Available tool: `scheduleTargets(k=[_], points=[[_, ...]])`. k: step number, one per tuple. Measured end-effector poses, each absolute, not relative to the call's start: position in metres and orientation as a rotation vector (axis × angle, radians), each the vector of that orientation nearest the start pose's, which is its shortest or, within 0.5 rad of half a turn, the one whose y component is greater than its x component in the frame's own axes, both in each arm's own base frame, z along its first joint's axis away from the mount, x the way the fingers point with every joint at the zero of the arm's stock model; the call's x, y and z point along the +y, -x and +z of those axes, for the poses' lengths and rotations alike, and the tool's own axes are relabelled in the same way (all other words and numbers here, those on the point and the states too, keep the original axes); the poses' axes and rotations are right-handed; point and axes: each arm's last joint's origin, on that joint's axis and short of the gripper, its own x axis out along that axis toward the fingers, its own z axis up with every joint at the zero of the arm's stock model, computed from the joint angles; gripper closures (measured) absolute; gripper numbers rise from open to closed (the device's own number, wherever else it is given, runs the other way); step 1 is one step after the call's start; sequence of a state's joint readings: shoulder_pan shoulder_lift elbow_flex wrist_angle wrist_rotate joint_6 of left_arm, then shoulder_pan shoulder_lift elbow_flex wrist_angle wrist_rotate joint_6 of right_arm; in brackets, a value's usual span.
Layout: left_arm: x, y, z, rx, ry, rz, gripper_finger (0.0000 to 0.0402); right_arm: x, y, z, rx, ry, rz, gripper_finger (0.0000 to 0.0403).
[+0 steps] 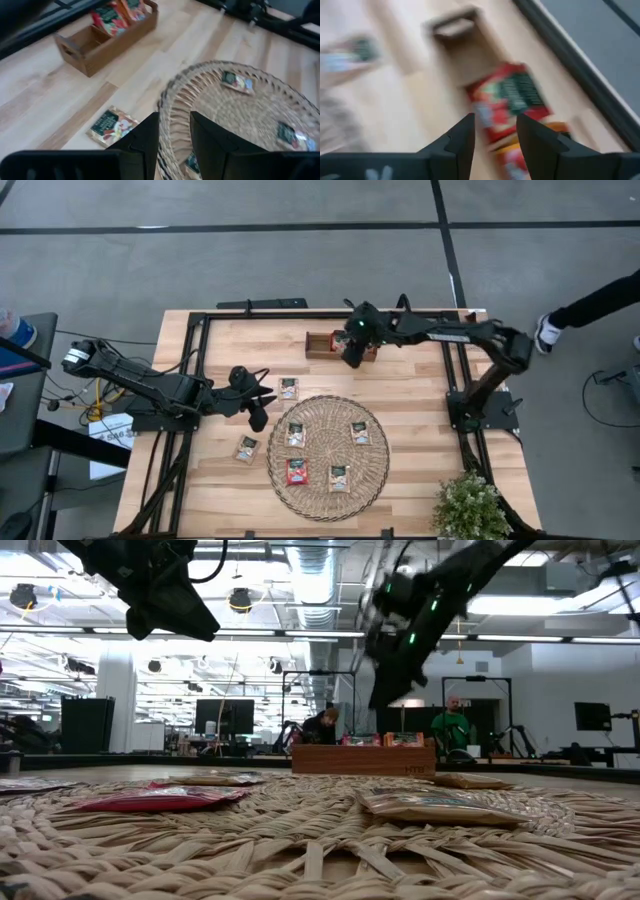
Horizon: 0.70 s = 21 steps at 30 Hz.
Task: Pick & Place Tea
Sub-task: Put the red tea bag into the middle section of the wooden organizer
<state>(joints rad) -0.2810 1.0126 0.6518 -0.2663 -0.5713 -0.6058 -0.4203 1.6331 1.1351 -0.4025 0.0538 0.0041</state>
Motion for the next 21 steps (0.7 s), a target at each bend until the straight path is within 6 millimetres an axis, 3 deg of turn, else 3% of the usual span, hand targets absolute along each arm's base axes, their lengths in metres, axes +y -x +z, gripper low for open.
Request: scheduleTargets(k=[9,15,21], points=[[-0.046,-0.202,0.242,0.528,0.359,0.3,0.0301,-0.042,-0.27,0.287,0.929,-0.2,-0.334,0.0292],[-0.049,-0.202,0.241,0.569,0.386,0.206,0.0301,0.024,-0.244,0.302,0.896,-0.128,-0.436,0.0305],[-0.054,-0.204,0.236,0.643,0.375,0.082,0.0301,0.072,-0.211,0.298,0.848,-0.122,-0.626,0.0305]])
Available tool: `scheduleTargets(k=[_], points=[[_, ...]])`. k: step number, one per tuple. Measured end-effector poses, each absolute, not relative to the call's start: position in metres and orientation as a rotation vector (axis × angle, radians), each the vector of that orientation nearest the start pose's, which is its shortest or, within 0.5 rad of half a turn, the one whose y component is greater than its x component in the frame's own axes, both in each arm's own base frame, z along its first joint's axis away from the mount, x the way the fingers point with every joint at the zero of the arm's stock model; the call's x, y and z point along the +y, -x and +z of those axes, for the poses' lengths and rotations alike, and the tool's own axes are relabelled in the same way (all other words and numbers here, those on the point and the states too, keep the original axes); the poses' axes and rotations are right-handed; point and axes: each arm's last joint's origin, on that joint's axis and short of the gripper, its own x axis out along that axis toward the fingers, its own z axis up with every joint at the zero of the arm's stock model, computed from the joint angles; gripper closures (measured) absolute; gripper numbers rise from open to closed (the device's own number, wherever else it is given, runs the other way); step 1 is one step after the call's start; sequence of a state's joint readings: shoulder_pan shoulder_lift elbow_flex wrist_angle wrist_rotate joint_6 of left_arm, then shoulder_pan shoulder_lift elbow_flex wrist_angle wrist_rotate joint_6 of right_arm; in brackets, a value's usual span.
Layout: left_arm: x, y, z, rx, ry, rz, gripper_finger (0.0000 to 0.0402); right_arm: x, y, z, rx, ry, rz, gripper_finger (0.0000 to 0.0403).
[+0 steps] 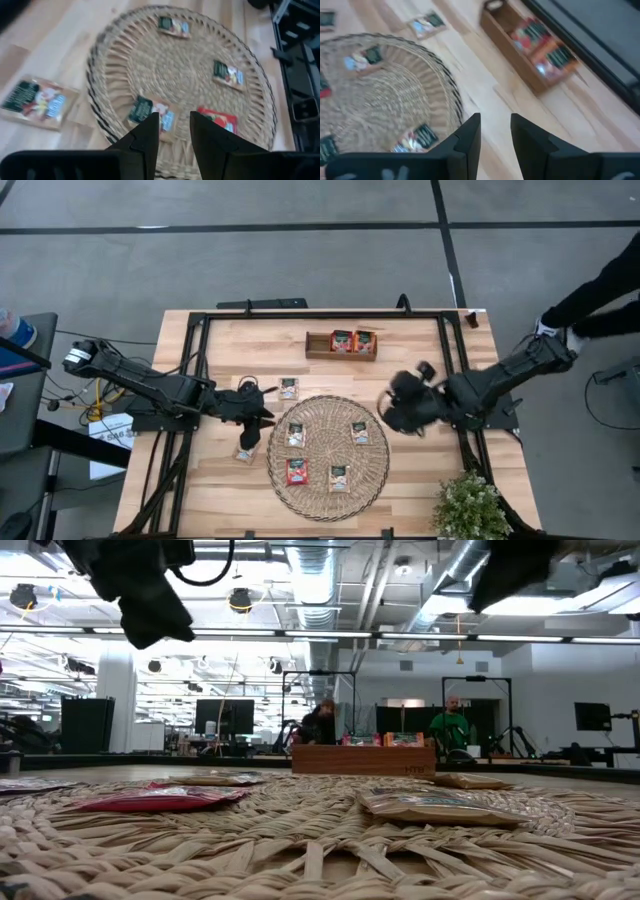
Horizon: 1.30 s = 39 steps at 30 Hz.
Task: Pick & Place Tea
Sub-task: Put the red tea bag into the middle section of the wooden organizer
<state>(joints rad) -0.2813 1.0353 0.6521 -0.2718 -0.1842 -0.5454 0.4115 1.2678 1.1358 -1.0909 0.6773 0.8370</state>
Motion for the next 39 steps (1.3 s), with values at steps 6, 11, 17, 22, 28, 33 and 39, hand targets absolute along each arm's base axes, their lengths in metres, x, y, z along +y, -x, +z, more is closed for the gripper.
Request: scheduleTargets(k=[6,11,17,22,28,33,39], points=[[-0.06,-0.221,0.219,0.708,0.406,0.051,0.0301,0.096,-0.177,0.292,0.784,-0.126,-0.785,0.0305],[-0.068,-0.243,0.208,0.65,0.453,-0.002,0.0301,0.093,-0.157,0.276,0.686,-0.101,-0.835,0.0305],[-0.071,-0.254,0.21,0.557,0.619,0.005,0.0301,0.073,-0.15,0.277,0.758,-0.039,-0.741,0.0305],[-0.072,-0.259,0.221,0.447,0.71,-0.012,0.0301,0.05,-0.156,0.291,0.833,0.06,-0.567,0.0305],[-0.075,-0.269,0.248,0.352,0.694,0.022,0.0301,0.018,-0.156,0.291,0.788,0.036,-0.428,0.0305],[-0.083,-0.271,0.267,0.348,0.66,0.084,0.0301,-0.001,-0.144,0.267,0.639,-0.133,-0.294,0.0305],[-0.091,-0.268,0.274,0.4,0.668,0.155,0.0301,-0.011,-0.131,0.245,0.366,-0.254,-0.191,0.0305]])
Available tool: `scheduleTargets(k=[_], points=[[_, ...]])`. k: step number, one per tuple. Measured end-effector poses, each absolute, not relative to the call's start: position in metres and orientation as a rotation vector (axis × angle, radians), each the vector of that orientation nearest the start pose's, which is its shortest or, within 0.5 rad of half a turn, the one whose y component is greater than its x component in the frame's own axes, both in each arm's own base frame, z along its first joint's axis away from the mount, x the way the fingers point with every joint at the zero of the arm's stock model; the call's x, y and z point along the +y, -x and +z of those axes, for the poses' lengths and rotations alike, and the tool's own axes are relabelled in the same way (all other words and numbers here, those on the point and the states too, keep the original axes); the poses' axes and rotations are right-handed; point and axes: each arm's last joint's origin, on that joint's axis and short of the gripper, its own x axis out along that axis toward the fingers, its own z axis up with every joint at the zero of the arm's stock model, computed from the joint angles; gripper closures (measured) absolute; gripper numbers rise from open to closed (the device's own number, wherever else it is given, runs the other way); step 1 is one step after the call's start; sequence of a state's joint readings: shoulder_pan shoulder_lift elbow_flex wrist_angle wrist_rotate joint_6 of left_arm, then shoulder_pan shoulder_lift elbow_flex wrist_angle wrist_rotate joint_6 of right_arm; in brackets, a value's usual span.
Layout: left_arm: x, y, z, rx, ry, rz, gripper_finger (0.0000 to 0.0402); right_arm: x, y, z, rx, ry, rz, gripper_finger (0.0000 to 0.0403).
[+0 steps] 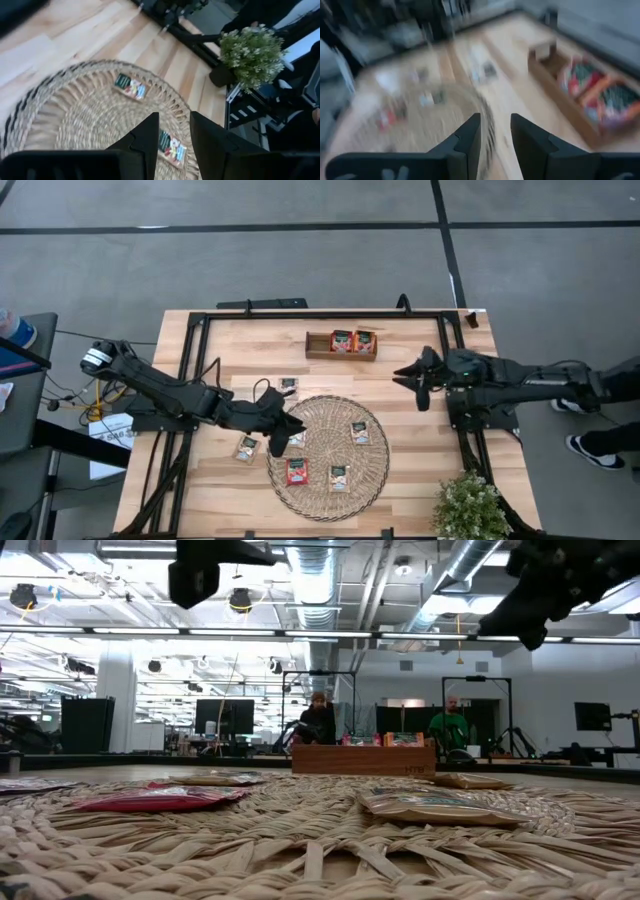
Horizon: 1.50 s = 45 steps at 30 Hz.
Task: Pick & Place Tea
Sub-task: Put the red tea bag into the middle section of the wooden organizer
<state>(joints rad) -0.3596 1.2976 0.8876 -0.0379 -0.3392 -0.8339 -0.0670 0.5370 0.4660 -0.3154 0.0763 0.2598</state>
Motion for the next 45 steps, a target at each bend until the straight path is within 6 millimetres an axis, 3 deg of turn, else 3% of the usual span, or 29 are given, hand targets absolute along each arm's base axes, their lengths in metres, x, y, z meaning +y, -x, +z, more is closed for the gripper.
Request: scheduleTargets(k=[4,9,15,20,28,36,45], points=[[-0.096,-0.276,0.268,0.45,0.691,0.177,0.0301,-0.013,-0.119,0.236,0.191,-0.29,-0.147,0.0305],[-0.107,-0.302,0.25,0.57,0.67,0.173,0.0301,-0.014,-0.102,0.224,0.07,-0.339,-0.152,0.0305],[-0.113,-0.335,0.229,0.784,0.639,0.186,0.0301,-0.012,-0.087,0.211,-0.036,-0.382,-0.119,0.0305],[-0.118,-0.356,0.221,0.899,0.652,0.074,0.0301,-0.012,-0.086,0.199,-0.027,-0.429,-0.123,0.0305],[-0.119,-0.344,0.21,1.148,0.698,0.03,0.0301,-0.013,-0.089,0.197,0.003,-0.448,-0.128,0.0305],[-0.124,-0.339,0.209,1.176,0.684,0.028,0.0293,-0.013,-0.089,0.197,0.011,-0.449,-0.131,0.0305],[-0.124,-0.34,0.21,1.171,0.649,-0.015,0.0237,-0.013,-0.088,0.194,0.041,-0.446,-0.138,0.0305]])
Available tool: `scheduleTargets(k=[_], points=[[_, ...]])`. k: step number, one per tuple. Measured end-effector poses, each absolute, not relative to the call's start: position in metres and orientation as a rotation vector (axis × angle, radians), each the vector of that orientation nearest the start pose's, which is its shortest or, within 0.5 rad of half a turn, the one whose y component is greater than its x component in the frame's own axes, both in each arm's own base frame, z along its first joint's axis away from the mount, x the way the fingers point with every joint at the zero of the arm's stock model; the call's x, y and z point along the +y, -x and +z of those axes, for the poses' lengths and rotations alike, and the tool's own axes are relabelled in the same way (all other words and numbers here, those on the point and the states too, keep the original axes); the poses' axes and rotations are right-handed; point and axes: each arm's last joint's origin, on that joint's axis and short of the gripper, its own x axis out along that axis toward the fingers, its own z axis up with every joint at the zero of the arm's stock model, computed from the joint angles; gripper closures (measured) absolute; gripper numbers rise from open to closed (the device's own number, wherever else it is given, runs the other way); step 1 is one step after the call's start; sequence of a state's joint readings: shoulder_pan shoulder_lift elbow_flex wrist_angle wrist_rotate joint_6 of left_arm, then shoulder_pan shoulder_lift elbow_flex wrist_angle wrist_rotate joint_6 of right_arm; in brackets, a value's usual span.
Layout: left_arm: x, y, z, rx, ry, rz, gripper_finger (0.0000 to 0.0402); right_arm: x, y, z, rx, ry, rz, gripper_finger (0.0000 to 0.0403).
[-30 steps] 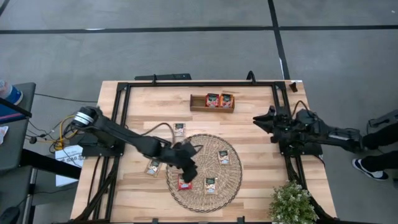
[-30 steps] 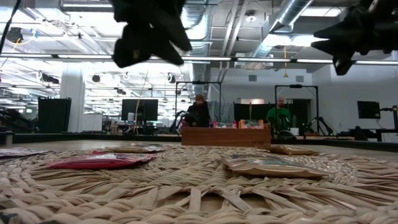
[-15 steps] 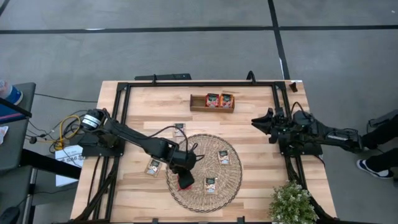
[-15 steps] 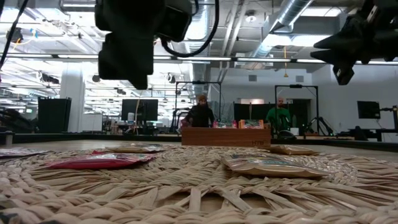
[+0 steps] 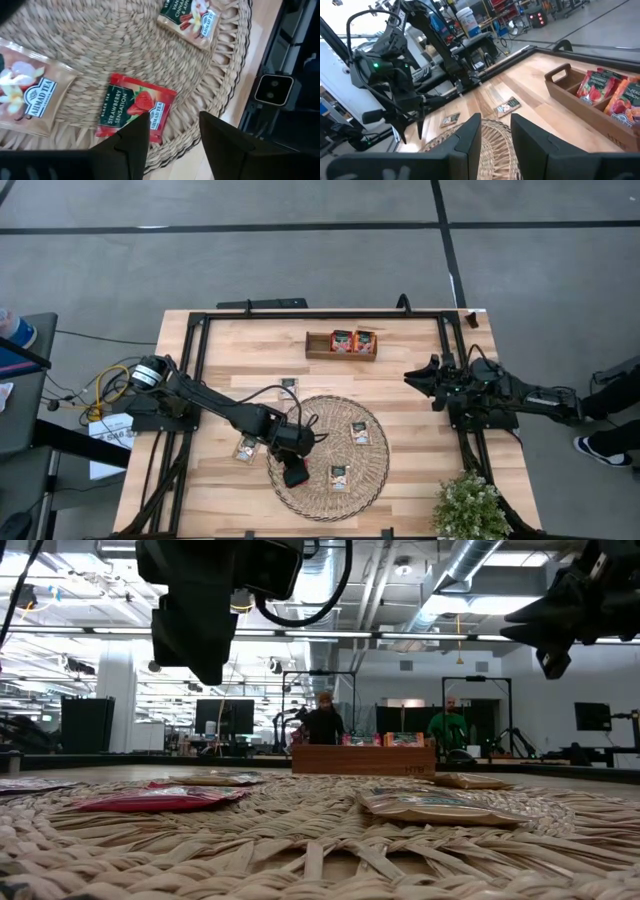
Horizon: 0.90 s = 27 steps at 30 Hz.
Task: Pick & Place Tea
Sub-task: Put the red tea bag into the middle section of the wooden organizer
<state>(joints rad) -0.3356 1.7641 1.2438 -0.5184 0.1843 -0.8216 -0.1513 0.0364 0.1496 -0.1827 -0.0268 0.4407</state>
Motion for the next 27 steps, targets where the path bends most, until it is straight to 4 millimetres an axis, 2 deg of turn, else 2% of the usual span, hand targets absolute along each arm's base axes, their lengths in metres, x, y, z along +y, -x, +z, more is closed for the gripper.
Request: scheduleTargets(k=[10,15,27], points=[[-0.1241,-0.3404,0.21,1.167,0.647,-0.017,0.0229,-0.0127,-0.0884,0.1932,0.046,-0.444,-0.14,0.0305],[-0.1232,-0.3385,0.2078,1.185,0.575,-0.035,0.0225,-0.0127,-0.0883,0.1933,0.045,-0.443,-0.14,0.0305],[-0.1207,-0.3382,0.2064,1.169,0.5,-0.004,0.0135,-0.0127,-0.0883,0.1933,0.045,-0.443,-0.14,0.0305]])
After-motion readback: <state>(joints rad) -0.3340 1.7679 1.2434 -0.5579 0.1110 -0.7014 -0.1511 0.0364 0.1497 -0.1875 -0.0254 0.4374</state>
